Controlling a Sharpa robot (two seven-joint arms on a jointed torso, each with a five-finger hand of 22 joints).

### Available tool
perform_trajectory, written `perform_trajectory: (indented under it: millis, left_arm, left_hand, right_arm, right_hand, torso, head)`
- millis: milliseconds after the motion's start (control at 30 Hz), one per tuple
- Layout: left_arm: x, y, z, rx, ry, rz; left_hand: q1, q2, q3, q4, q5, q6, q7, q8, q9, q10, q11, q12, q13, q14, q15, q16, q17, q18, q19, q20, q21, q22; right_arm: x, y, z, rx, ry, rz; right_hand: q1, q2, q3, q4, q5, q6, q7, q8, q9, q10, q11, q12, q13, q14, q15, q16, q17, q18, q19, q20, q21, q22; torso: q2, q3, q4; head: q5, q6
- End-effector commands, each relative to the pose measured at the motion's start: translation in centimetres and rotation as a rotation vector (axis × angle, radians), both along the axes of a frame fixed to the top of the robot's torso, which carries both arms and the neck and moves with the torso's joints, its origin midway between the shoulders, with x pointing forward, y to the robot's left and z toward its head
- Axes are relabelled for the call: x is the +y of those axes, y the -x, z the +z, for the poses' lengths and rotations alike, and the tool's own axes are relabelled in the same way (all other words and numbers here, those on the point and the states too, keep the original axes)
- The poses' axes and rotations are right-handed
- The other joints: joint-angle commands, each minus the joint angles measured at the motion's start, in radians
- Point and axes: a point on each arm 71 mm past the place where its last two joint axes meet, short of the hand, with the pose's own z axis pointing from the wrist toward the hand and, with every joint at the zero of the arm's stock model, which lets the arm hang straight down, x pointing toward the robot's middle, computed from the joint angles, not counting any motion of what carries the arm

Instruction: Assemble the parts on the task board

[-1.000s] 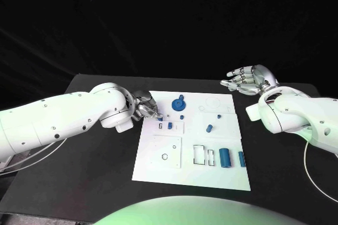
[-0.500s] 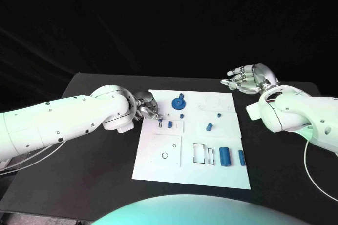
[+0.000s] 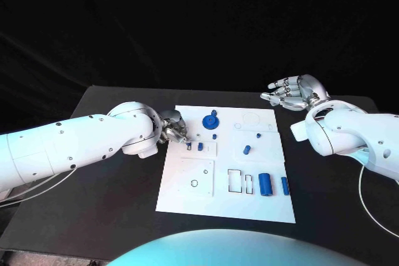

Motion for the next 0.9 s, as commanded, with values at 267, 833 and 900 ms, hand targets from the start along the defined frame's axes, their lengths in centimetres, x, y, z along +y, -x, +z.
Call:
perform_trajectory:
  millis: [267, 833, 900]
  left_arm:
    - [-0.26, 0.25, -0.6, 0.034, -0.034, -0.039]
    - [-0.18, 0.35, -0.85, 0.052, -0.046, -0.048]
    - [-0.17, 0.33, -0.86, 0.052, -0.046, -0.047]
  left_hand:
    - [0.001, 0.002, 0.178, -0.178, 0.004, 0.014, -0.008, 0.0, 0.001, 0.007, -0.003, 0.006, 0.0, 0.074, -0.007, 0.005, 0.136, -0.005, 0.009, 0.002, 0.007, 0.003]
    - [0.001, 0.002, 0.178, -0.179, 0.004, 0.014, -0.008, 0.0, 0.001, 0.008, -0.003, 0.006, 0.0, 0.074, -0.007, 0.005, 0.136, -0.006, 0.009, 0.002, 0.007, 0.003]
    - [0.001, 0.002, 0.178, -0.179, 0.004, 0.014, -0.008, 0.0, 0.001, 0.008, -0.003, 0.006, 0.0, 0.074, -0.007, 0.005, 0.136, -0.006, 0.009, 0.002, 0.007, 0.003]
  right_arm:
    - [0.17, 0.03, 0.02, -0.004, 0.002, 0.02]
    - [0.2, 0.03, 0.02, -0.004, 0.002, 0.021]
    - [0.19, 0.03, 0.02, -0.004, 0.002, 0.021]
  right_hand:
    - [-0.009, 0.003, -0.005, -0.001, -0.002, -0.008, 0.048, 0.005, -0.001, -0.009, 0.0, 0.003, -0.001, -0.007, 0.002, -0.006, -0.001, 0.011, -0.003, 0.003, -0.005, -0.001]
    - [-0.009, 0.003, -0.005, -0.001, -0.002, -0.008, 0.048, 0.005, -0.001, -0.009, 0.0, 0.003, -0.001, -0.007, 0.002, -0.006, -0.001, 0.011, -0.003, 0.003, -0.005, -0.001]
    - [-0.009, 0.003, -0.005, -0.001, -0.002, -0.008, 0.048, 0.005, -0.001, -0.009, 0.0, 0.003, -0.001, -0.007, 0.002, -0.006, -0.001, 0.011, -0.003, 0.003, -0.005, -0.001]
  torso:
    - [0.0, -0.001, -0.0001]
    - [0.0, -0.0002, 0.0005]
    - [0.0, -0.0003, 0.0004]
  head:
    - [-0.001, -0.004]
    - [0.0, -0.005]
    - [0.0, -0.005]
